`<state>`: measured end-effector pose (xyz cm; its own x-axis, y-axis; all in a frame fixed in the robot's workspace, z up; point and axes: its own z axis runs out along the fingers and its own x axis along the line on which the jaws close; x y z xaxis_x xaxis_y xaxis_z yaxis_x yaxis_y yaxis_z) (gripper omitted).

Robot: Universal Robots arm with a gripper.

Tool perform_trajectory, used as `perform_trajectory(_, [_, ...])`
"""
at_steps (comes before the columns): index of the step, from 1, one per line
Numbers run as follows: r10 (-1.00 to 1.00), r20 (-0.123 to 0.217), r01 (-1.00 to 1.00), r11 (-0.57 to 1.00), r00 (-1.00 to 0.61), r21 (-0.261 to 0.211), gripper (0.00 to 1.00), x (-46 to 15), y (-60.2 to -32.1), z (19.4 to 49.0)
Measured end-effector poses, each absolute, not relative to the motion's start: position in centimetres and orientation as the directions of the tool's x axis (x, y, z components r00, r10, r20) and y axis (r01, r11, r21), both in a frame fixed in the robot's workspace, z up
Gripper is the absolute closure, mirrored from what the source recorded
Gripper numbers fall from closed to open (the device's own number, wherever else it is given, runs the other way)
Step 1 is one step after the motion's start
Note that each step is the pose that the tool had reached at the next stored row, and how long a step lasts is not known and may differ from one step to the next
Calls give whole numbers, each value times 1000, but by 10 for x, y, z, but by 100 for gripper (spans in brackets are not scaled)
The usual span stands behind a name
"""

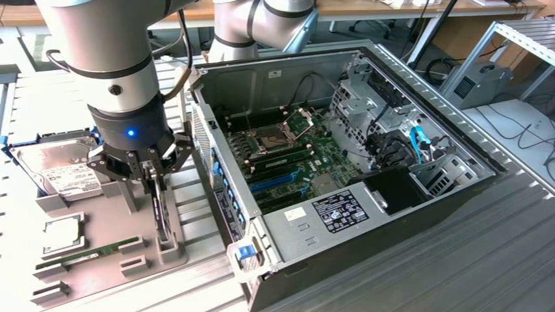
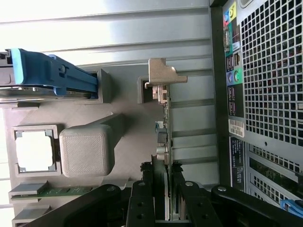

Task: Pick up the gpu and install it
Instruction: 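Pick up the gpu and move the gpu toward the slot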

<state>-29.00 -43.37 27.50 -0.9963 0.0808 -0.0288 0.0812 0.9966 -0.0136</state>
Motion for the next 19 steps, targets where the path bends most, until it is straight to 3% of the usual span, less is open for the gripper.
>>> perform_trajectory(19, [81,-29,81,997,-996,-14,73,-290,-434,279])
